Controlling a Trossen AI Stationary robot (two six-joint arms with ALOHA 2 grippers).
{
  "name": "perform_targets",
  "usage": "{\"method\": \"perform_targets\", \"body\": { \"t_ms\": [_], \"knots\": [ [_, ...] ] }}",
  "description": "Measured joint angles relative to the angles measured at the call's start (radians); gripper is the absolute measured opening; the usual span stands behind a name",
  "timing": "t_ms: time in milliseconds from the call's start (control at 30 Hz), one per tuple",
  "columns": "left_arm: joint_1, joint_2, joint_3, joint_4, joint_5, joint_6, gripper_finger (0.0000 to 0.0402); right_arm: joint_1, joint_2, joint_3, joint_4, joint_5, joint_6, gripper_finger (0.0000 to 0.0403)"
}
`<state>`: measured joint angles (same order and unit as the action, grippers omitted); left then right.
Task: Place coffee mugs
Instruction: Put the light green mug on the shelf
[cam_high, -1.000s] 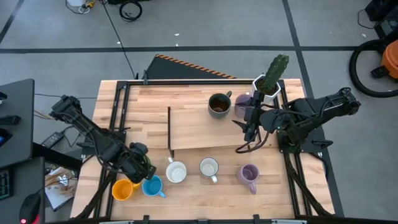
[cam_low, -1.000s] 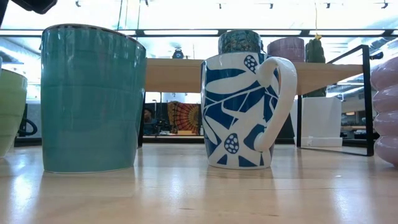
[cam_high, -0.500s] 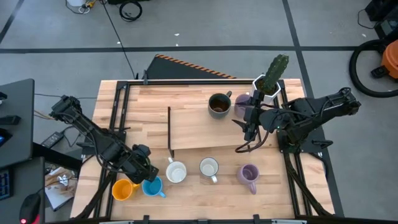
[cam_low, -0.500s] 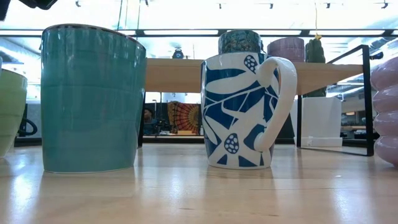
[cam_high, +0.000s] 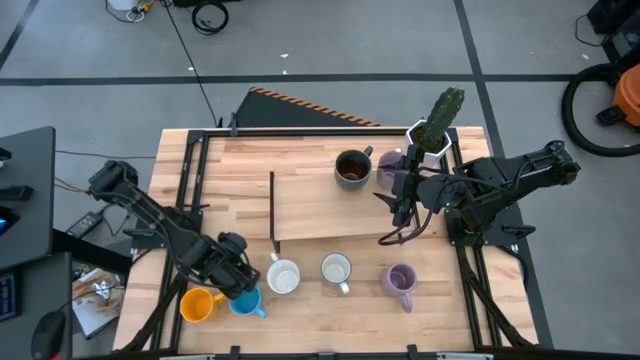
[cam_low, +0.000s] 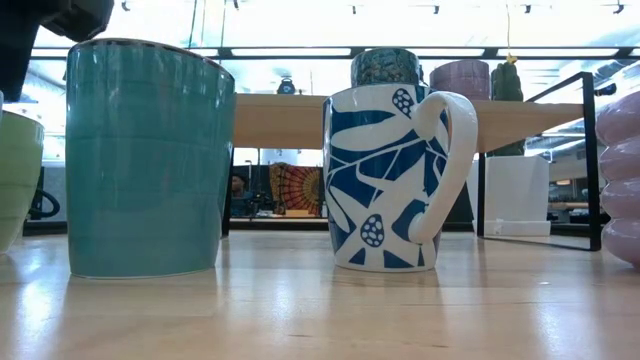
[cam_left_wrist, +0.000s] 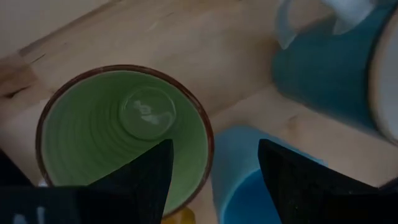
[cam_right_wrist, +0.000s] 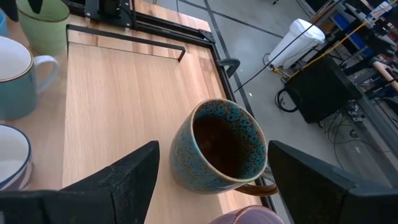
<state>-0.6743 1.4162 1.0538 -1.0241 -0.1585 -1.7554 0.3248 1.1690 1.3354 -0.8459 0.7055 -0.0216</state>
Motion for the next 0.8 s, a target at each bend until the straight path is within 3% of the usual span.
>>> {"method": "perform_targets", "body": {
  "t_ms": [333,800],
  "knots": [
    [0.010,0.081,0.000,0.007,-0.002,0.040,0.0233,0.000,0.000,0.000,0.000,0.000,0.003,0.0306],
    [0.037,0.143,0.000,0.024,0.024,0.166,0.0124,0.000,0.000,0.000,0.006,-0.001,0.003,0.0306]
  ]
}}
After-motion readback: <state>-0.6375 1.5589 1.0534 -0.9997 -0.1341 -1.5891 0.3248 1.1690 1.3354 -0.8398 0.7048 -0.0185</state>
